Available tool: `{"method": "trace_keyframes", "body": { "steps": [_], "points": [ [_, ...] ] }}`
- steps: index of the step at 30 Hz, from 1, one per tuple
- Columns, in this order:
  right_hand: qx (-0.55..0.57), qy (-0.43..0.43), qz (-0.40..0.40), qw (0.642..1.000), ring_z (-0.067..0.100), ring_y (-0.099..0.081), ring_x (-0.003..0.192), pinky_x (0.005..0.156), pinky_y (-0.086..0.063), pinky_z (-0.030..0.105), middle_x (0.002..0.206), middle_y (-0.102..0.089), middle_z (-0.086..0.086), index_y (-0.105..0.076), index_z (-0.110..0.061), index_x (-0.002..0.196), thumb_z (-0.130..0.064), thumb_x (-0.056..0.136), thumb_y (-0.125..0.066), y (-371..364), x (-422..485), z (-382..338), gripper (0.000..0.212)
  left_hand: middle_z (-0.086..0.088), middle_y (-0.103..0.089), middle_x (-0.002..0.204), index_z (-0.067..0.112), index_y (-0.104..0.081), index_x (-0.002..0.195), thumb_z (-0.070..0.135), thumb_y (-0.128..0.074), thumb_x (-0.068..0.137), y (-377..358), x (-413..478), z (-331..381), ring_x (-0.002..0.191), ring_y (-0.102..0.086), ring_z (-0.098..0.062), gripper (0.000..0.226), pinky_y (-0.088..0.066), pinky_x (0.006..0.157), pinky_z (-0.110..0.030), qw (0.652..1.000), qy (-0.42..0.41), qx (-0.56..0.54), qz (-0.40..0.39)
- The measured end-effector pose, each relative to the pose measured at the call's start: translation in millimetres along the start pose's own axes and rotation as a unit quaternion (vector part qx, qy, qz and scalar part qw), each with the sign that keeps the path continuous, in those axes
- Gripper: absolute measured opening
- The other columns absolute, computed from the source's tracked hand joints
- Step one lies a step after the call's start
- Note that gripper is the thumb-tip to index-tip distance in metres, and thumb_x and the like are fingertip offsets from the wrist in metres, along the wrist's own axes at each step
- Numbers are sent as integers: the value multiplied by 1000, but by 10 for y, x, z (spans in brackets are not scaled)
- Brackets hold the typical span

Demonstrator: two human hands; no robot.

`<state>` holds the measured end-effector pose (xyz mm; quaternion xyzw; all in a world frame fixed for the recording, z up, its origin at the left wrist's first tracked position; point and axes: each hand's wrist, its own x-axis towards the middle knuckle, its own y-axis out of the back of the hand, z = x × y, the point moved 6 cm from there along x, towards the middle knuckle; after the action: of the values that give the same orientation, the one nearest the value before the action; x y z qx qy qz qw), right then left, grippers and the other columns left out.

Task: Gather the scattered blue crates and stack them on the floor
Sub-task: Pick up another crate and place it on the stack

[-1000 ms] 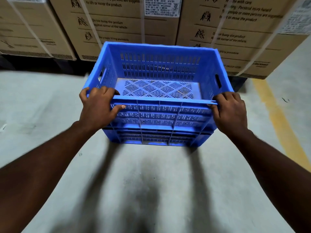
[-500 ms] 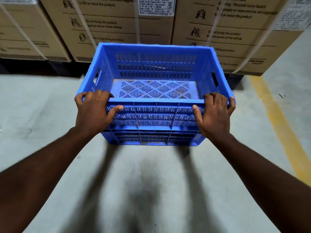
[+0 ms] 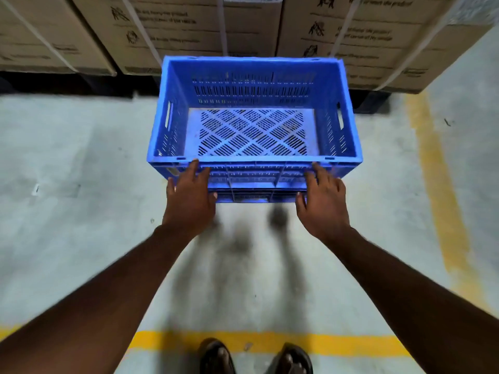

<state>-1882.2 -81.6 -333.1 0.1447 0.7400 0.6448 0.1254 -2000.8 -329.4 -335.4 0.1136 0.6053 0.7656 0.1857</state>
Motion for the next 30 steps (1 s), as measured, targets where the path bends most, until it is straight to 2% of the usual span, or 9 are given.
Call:
{"method": "trace_keyframes", "body": {
  "steps": [2,5,7,12,15,22,26,30],
  "points": [
    [-10,12,-34,999,31,-52,118,104,-36,50,131,-56,10,-49,-10,130,-29,84,-53,176,-151,-67,50,-3,-44,145,18,-46,139,29,-55,90,146,-186,161,134,-41,-23,51,-21,113,-54,999,-18,-25,-35],
    [30,8,-56,998,33,-52,117,100,-39,49,132,-55,11,-48,-9,132,-25,83,-58,554,-340,-144,53,-7,-56,133,14,-52,133,27,-54,87,512,-355,400,121,-54,-30,48,-41,99,-49,995,-79,-47,-38],
    [62,-4,-75,995,35,-52,116,95,-43,48,132,-53,12,-46,-9,134,-23,85,-58,858,-433,-201,53,-7,-53,135,15,-49,135,26,-58,88,755,-448,538,119,-53,-31,49,-46,92,-45,993,-66,-61,-77],
    [135,-45,-135,980,34,-49,117,95,-45,45,131,-51,13,-39,-12,139,-25,90,-54,1624,-855,-286,53,-2,-39,146,24,-41,140,33,-56,91,1285,-942,806,131,-42,-26,53,-41,100,-44,980,-42,-25,-193],
    [174,-76,-145,971,33,-49,120,97,-45,44,134,-49,13,-39,-11,141,-25,91,-53,2069,-1193,-287,54,0,-36,148,25,-41,141,32,-53,92,1594,-1284,1006,135,-37,-23,50,-39,105,-41,965,-30,-56,-253],
    [225,-144,-131,955,31,-51,121,96,-48,42,136,-46,11,-41,-12,140,-23,92,-52,3085,-2023,-257,51,-1,-38,143,22,-47,135,30,-56,92,2365,-1850,1689,130,-42,-24,45,-41,105,-40,954,-33,-129,-268],
    [232,-183,-118,948,29,-50,123,97,-47,40,138,-44,9,-39,-15,141,-25,93,-51,3470,-2635,-46,51,2,-46,135,23,-53,128,25,-54,92,2619,-2218,2289,124,-50,-21,36,-45,101,-39,949,-92,-179,-242],
    [250,-234,-115,932,27,-47,125,95,-47,39,140,-41,7,-36,-17,143,-25,94,-48,3727,-3356,385,51,4,-47,135,24,-54,128,23,-54,93,2742,-2631,3016,121,-52,-18,35,-44,101,-33,936,-149,-185,-258]
  ]
}}
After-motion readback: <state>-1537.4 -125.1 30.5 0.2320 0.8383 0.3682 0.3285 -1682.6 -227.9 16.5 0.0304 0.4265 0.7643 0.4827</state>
